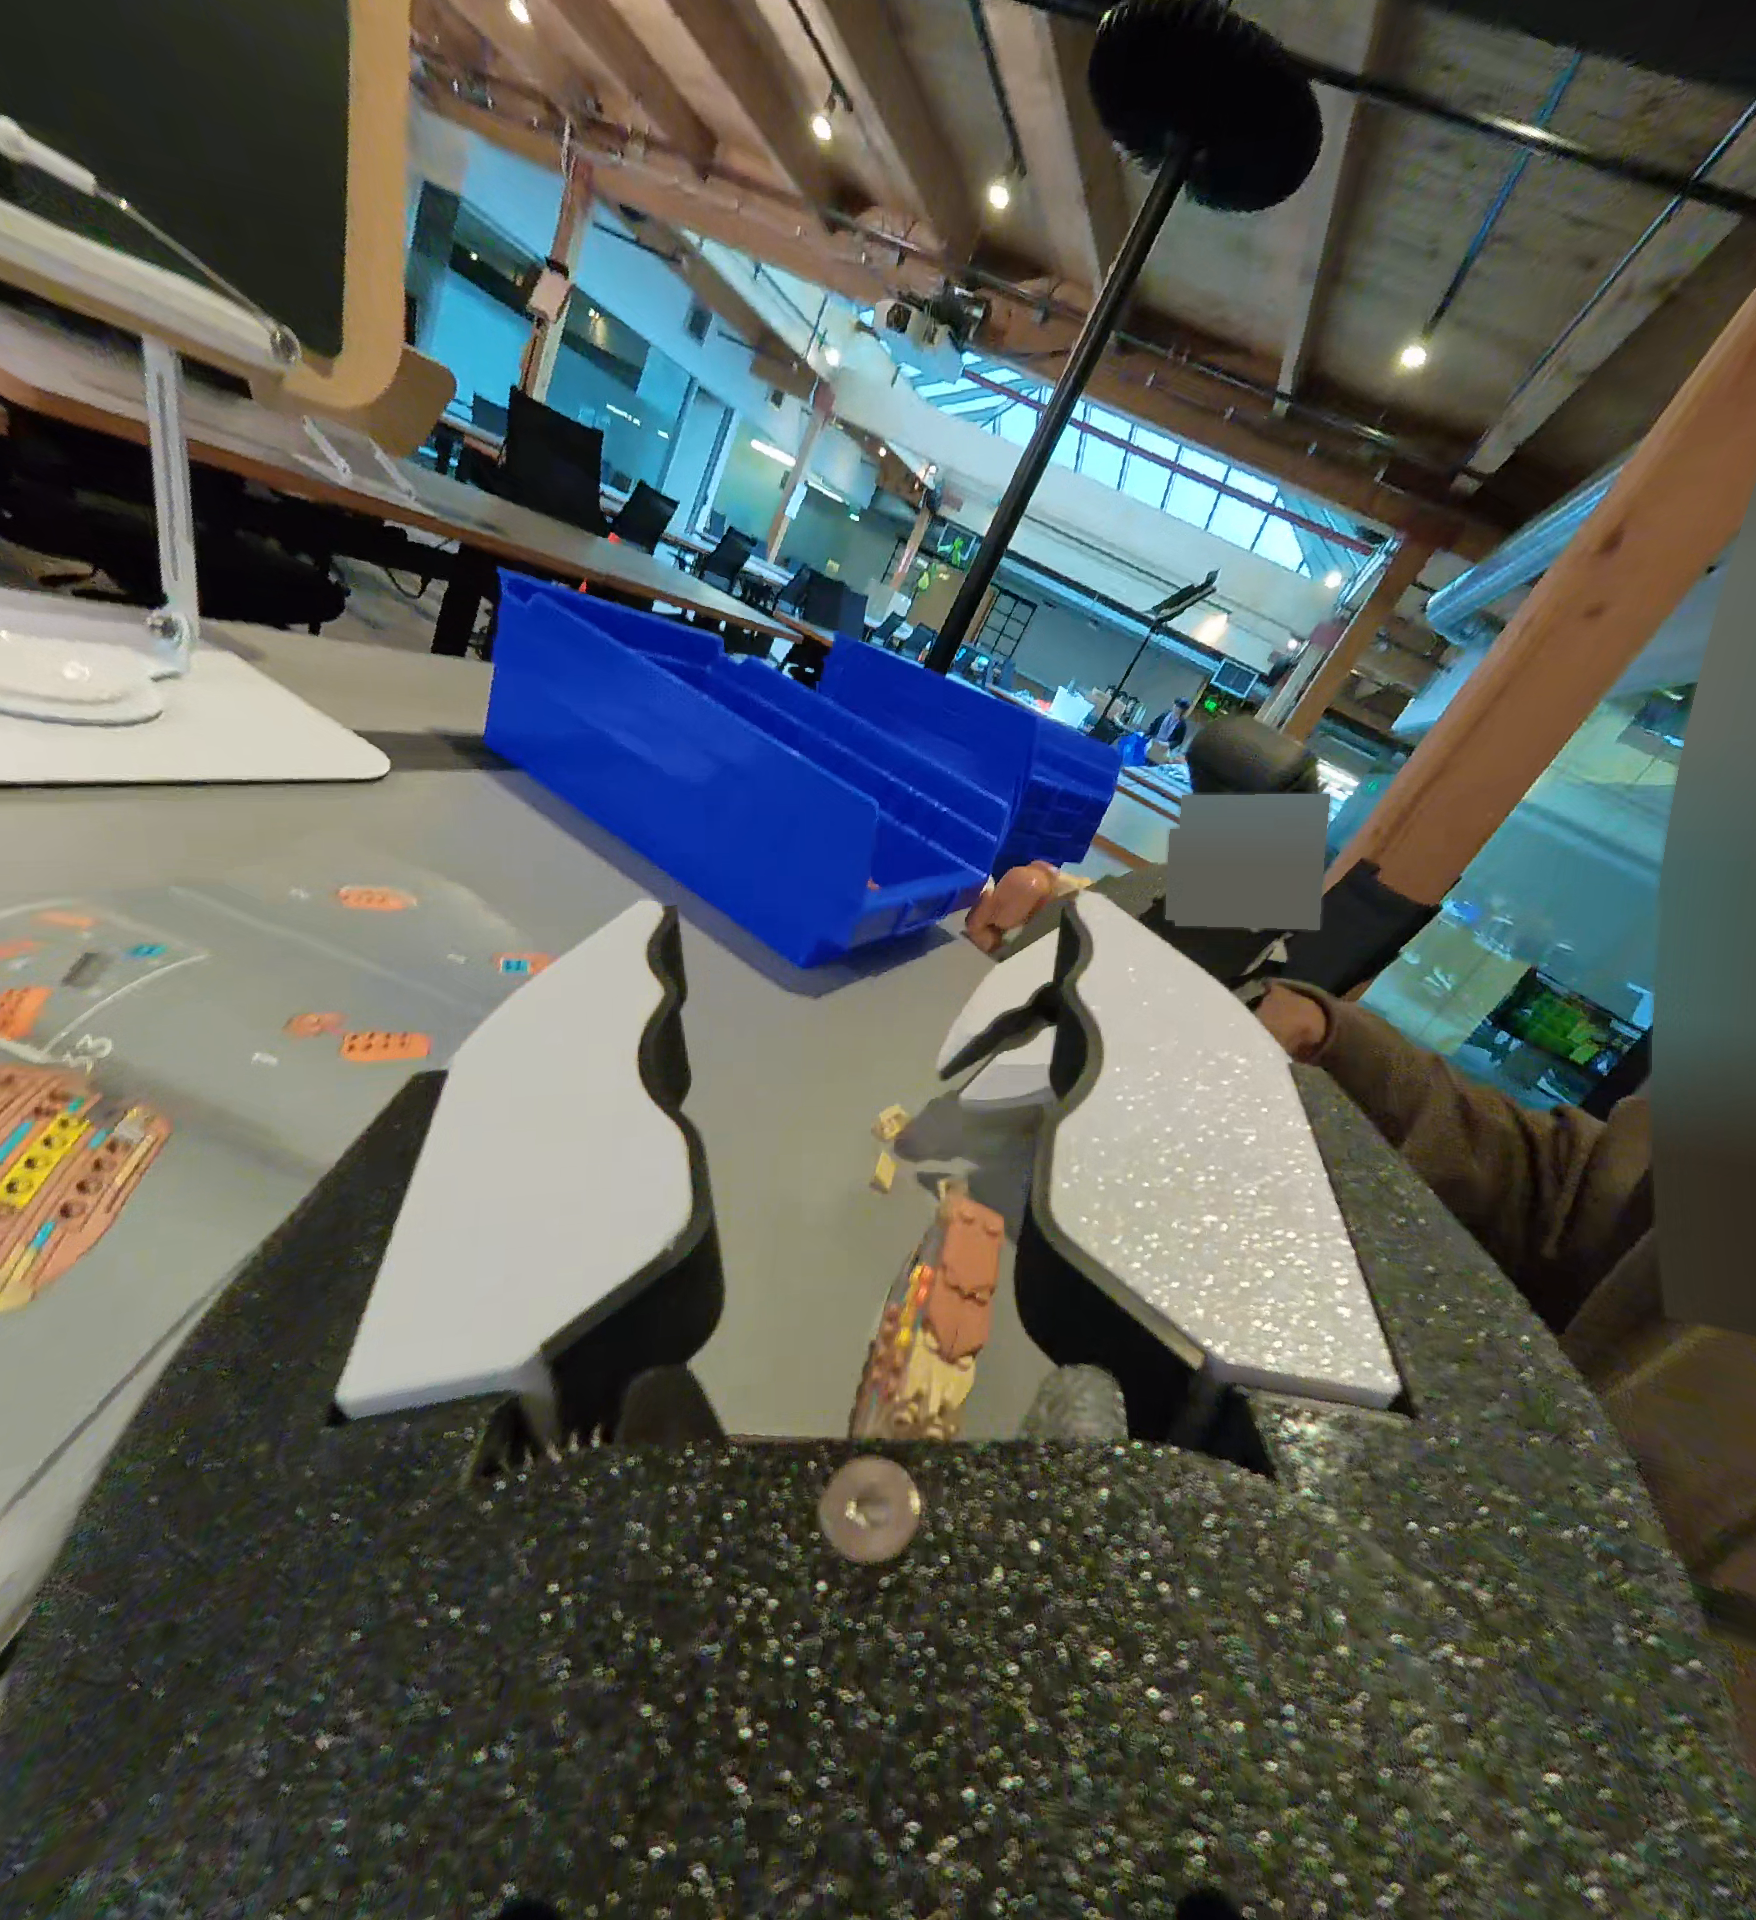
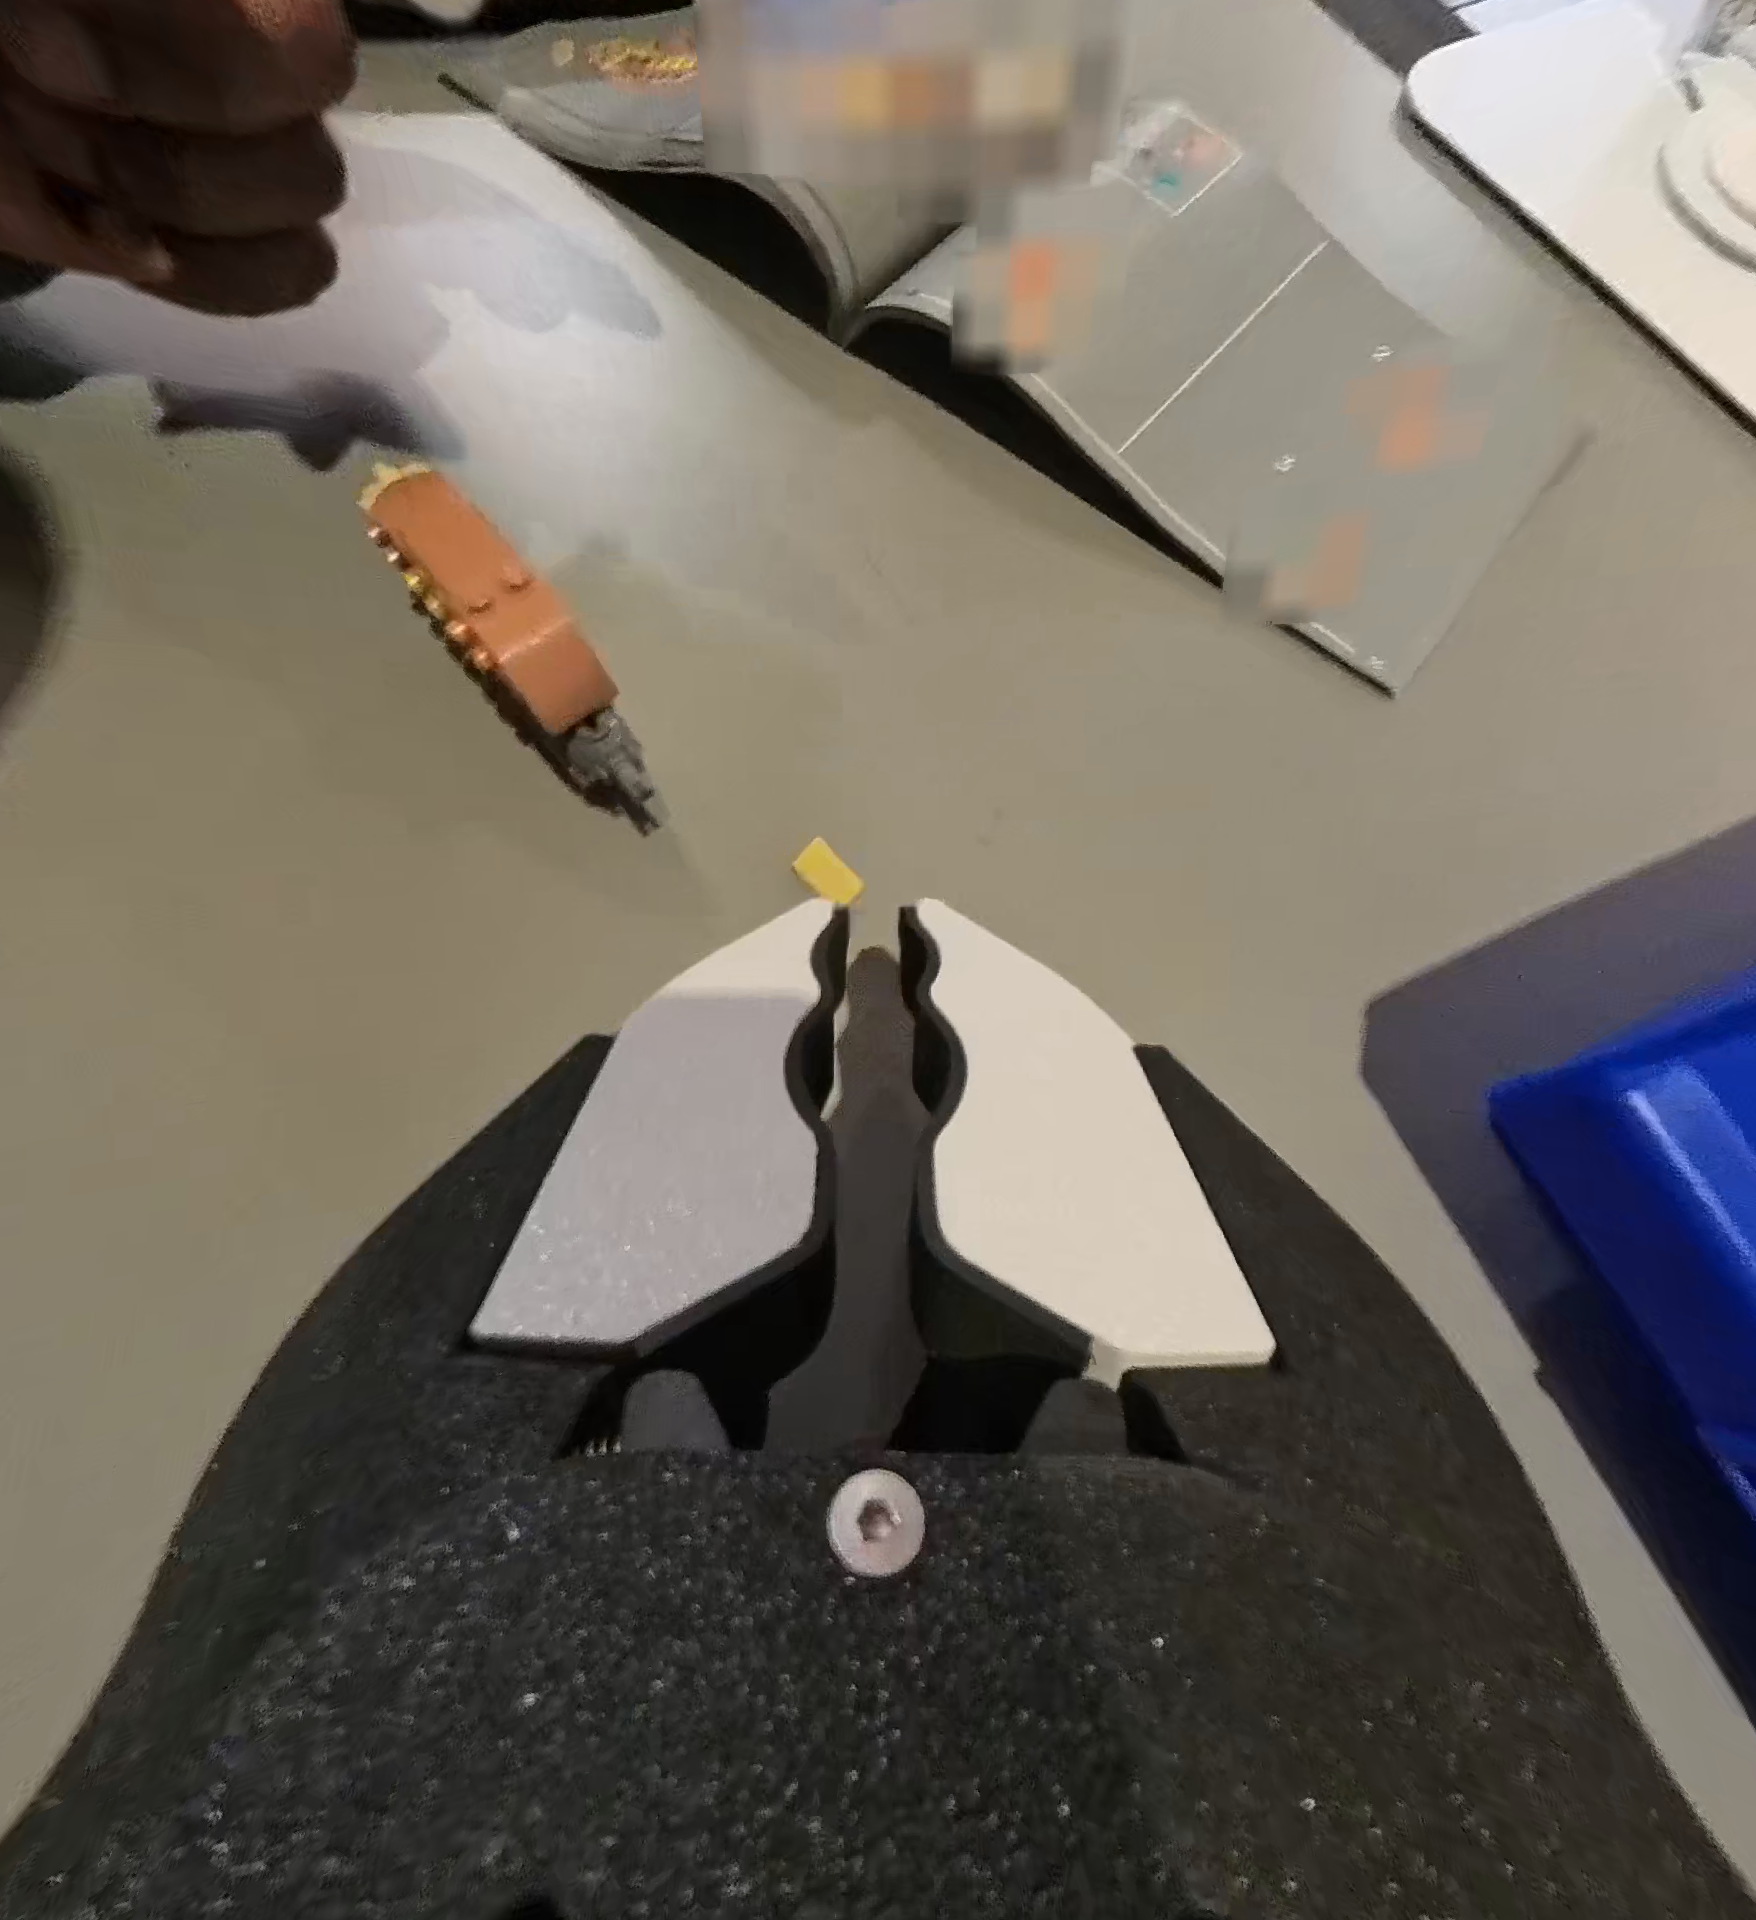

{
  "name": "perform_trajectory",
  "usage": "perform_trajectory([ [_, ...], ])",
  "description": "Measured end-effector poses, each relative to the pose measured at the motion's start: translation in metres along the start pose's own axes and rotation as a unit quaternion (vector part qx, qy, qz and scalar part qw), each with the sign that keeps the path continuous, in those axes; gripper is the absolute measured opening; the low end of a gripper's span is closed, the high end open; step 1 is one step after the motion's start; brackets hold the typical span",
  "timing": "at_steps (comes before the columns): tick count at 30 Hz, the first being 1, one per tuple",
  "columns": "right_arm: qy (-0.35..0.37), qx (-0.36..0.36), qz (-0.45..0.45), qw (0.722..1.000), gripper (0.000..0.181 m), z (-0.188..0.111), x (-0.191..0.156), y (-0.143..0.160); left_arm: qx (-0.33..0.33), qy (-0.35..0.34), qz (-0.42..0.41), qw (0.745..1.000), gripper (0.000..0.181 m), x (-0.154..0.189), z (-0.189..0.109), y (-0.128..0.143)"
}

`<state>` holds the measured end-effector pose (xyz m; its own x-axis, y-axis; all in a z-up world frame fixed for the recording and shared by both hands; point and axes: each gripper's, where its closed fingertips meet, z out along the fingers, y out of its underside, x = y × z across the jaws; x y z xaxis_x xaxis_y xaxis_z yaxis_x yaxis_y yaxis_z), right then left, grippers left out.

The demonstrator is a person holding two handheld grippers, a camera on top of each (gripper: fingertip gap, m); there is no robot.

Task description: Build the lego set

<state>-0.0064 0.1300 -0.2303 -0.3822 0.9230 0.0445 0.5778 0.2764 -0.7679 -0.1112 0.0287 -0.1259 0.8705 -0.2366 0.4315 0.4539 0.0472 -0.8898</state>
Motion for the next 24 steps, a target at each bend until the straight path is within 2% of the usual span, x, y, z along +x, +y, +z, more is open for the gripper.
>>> perform_trajectory([
  [6, -0.021, -0.04, -0.023, 0.999, 0.009, 0.003, -0.016, 0.017, -0.024, -0.012, -0.003, 1.0, 0.067, -0.006, -0.008, 0.014],
  [12, 0.042, -0.023, -0.023, 0.999, 0.012, -0.001, 0.011, 0.012, -0.066, -0.034, 0.023, 0.997, 0.066, -0.011, -0.012, 0.027],
  [18, 0.046, -0.018, -0.026, 0.998, 0.014, 0.002, 0.018, 0.013, -0.093, -0.031, 0.026, 0.995, 0.064, -0.007, -0.02, 0.04],
  [24, 0.037, -0.012, -0.017, 0.999, 0.017, 0.003, 0.021, 0.013, -0.086, -0.024, 0.022, 0.996, 0.059, -0.001, -0.03, 0.039],
])
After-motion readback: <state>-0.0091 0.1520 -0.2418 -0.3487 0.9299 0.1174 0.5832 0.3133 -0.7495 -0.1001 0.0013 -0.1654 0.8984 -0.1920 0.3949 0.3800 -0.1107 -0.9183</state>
